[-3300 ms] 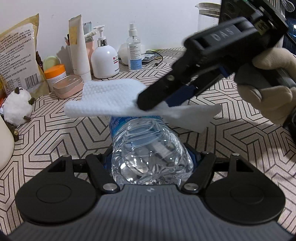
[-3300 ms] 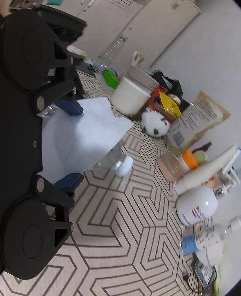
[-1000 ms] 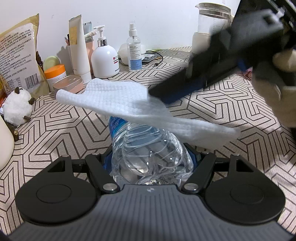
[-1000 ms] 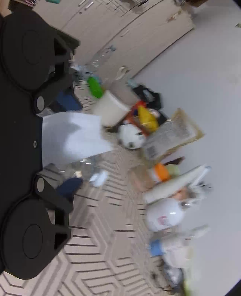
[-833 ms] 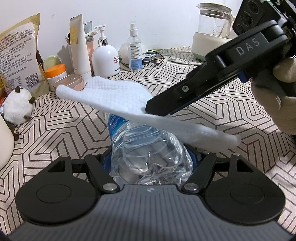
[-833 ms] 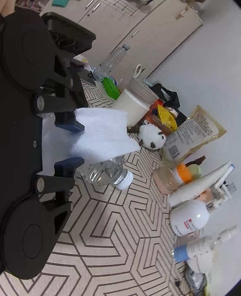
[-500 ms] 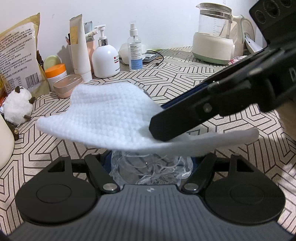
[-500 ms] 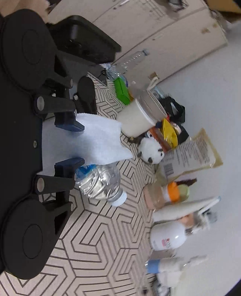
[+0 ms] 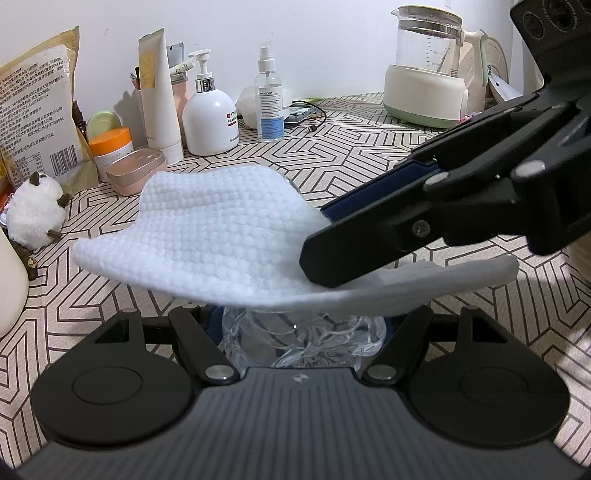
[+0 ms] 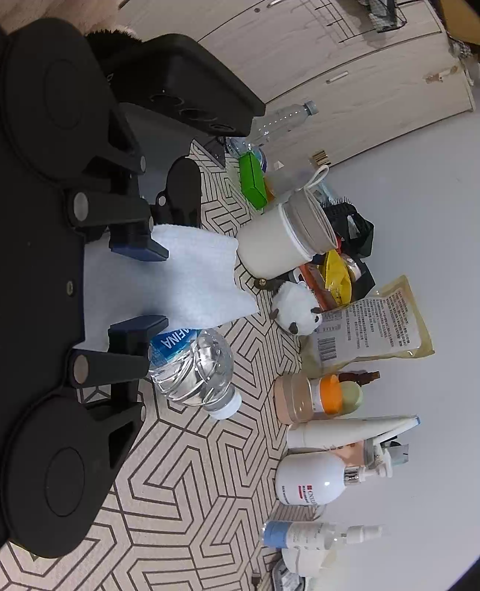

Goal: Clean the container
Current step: 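Sweep the wipe over the bottle base with the right gripper while the left gripper holds it, then drag the wipe along the bottle side with the right gripper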

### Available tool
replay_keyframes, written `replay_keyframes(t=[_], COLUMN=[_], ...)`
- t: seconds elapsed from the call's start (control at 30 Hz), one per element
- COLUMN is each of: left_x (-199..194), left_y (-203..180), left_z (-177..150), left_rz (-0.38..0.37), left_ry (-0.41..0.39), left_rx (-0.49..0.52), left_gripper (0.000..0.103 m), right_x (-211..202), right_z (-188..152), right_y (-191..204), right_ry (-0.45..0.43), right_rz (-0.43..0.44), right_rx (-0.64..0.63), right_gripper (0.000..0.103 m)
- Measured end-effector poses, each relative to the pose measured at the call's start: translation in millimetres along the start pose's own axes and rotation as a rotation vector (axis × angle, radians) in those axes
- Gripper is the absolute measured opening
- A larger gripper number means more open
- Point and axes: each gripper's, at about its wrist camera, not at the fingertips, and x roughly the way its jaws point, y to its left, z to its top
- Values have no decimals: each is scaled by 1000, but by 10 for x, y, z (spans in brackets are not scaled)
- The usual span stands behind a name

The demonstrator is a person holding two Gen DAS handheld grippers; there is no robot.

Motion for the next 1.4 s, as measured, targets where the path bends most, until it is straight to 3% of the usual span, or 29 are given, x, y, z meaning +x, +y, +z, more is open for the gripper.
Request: replay_keyframes(t=[0.53,0.7,0.9,1.07,1.4], left_x=[2,7,-1,-45,-21], left_y=[6,15,61,171,269], left_z=[4,-1,4,19,24], left_rz=[2,6,-4,-19,75], left_ry=[-3,-1,12,24,61], left_rx=[3,-8,-26,-76,-84], left_gripper=[73,73,73,72,73], right_x=[-9,15,79,131,373], right_z=[2,34,23,3,-63], right_y=[-30,-238,-516,-559,-614], right_ry=[-6,-13,8,29,109], right_rz=[-5,-84,65,131,23], right_rx=[-4,44,204,254,250], right_gripper=[38,39,39,38,33])
